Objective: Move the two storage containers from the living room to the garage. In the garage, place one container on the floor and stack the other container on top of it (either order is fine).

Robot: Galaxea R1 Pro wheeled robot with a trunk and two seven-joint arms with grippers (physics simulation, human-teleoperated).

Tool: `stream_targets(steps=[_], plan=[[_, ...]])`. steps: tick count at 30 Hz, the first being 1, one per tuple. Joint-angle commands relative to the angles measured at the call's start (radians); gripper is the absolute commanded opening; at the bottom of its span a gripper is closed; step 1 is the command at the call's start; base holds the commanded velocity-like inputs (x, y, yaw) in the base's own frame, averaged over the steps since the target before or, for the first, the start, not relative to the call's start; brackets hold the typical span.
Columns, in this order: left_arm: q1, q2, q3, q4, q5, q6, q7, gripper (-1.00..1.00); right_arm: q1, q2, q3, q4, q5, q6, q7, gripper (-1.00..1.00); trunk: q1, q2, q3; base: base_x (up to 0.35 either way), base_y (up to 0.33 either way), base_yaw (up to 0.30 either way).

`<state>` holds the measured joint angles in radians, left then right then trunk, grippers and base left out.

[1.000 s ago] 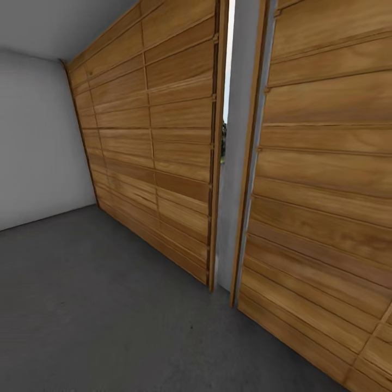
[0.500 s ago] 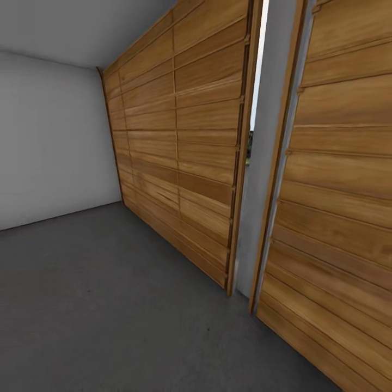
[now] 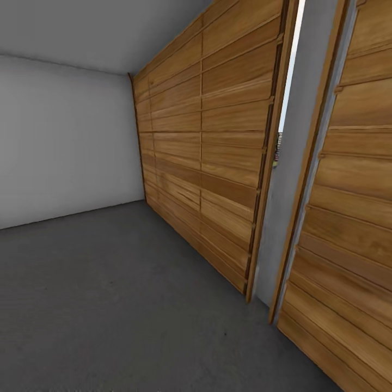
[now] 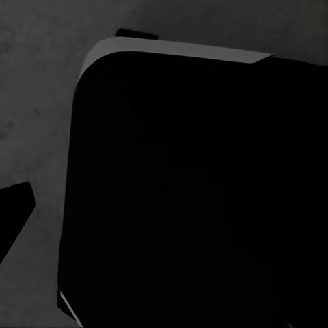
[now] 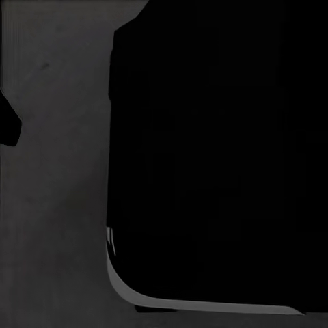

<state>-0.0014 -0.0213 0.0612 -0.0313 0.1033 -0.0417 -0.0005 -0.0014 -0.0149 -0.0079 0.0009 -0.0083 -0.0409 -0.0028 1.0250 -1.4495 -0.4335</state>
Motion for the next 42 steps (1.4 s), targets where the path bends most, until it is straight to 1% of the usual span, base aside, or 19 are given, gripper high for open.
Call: stream_targets(steps=[1, 18, 42], plan=[[0.0, 0.0, 0.006, 0.0, 0.007, -0.002, 0.0, 1.0, 0.0, 0.0, -0.001, 0.0, -0.001, -0.003, 0.0, 1.0, 0.0, 0.0, 0.0, 0.0, 0.0, 0.27], [0.0, 0.001, 0.011, -0.001, 0.009, -0.003, 0.0, 1.0, 0.0, -0.003, -0.001, -0.001, -0.001, -0.006, 0.0, 1.0, 0.0, 0.0, 0.009, 0.0, 0.0, 0.27], [0.0, -0.001, 0.012, -0.001, 0.009, -0.006, 0.001, 1.0, 0.0, 0.0, -0.003, -0.001, 0.001, -0.007, 0.0, 1.0, 0.0, 0.0, 0.021, 0.0, 0.0, 0.27]])
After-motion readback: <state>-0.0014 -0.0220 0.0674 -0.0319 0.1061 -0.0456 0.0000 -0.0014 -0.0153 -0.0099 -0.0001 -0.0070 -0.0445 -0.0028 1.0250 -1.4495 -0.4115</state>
